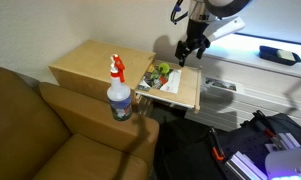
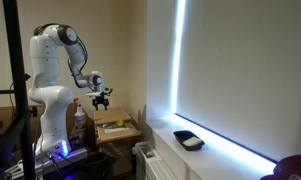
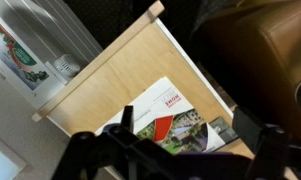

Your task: Put the ball on the sliding tray on the windowsill

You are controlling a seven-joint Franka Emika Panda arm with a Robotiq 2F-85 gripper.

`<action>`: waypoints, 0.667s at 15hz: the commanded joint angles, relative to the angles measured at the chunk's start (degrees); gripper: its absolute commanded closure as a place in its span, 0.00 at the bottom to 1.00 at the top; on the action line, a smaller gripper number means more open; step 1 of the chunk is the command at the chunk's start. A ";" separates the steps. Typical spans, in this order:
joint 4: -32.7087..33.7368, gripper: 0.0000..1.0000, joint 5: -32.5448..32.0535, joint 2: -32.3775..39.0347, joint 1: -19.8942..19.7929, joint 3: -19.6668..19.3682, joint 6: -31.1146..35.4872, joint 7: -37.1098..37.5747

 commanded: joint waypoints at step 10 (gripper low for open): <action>15.38 0.00 -17.25 27.53 -1.28 -8.64 27.68 28.24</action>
